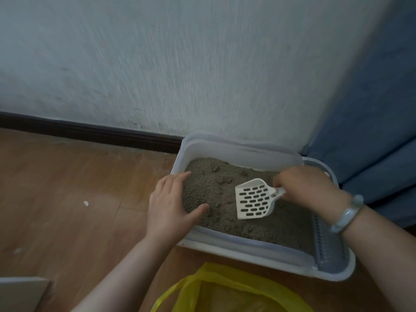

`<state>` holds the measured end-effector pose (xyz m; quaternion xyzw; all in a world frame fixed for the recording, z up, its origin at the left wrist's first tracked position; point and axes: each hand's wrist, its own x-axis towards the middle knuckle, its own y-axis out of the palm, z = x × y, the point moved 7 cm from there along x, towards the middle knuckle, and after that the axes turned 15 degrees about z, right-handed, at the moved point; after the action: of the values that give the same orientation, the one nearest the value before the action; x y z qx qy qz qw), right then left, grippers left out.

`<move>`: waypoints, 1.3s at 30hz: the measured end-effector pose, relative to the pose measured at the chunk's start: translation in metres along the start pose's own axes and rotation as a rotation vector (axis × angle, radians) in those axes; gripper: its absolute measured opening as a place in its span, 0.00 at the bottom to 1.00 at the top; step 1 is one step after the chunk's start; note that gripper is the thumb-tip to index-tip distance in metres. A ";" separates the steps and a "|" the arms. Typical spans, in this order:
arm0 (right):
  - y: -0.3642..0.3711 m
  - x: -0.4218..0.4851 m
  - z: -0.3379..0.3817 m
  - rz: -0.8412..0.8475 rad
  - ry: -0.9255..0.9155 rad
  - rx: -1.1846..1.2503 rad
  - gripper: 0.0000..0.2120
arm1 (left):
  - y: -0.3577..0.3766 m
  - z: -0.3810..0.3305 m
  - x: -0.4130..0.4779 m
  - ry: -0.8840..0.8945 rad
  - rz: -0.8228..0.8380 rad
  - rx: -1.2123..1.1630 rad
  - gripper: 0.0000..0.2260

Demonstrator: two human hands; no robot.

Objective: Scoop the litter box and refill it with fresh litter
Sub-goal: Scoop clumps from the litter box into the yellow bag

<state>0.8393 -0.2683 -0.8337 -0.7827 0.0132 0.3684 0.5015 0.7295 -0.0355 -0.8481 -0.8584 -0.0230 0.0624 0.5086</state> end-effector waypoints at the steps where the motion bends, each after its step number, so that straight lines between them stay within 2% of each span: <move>1: 0.001 0.001 0.005 0.007 -0.009 -0.009 0.08 | 0.000 0.000 0.000 0.000 -0.006 0.000 0.35; 7: 0.011 0.030 0.061 0.007 -0.089 0.077 0.10 | 0.001 0.001 0.000 -0.009 -0.010 0.013 0.35; 10: 0.017 0.041 0.071 0.019 -0.126 0.172 0.07 | 0.002 0.002 0.001 -0.016 -0.003 0.022 0.36; 16: 0.045 0.049 0.084 0.027 -0.236 0.503 0.11 | 0.003 0.002 0.002 -0.003 -0.001 0.025 0.37; 23: 0.057 0.047 0.076 0.039 -0.275 0.745 0.11 | 0.002 0.001 -0.001 0.027 -0.003 0.005 0.38; 28: 0.064 0.037 0.056 -0.052 -0.207 0.970 0.10 | 0.003 0.001 -0.001 0.024 0.013 0.020 0.39; 34: 0.061 0.021 0.033 -0.197 -0.133 0.965 0.10 | 0.003 0.001 -0.001 0.020 0.007 0.011 0.39; 39: 0.055 0.014 0.025 -0.254 -0.095 0.859 0.10 | 0.004 0.003 0.000 0.012 0.005 0.009 0.39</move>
<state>0.8138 -0.2710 -0.8899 -0.4812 0.0454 0.3006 0.8222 0.7292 -0.0351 -0.8533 -0.8565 -0.0175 0.0584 0.5126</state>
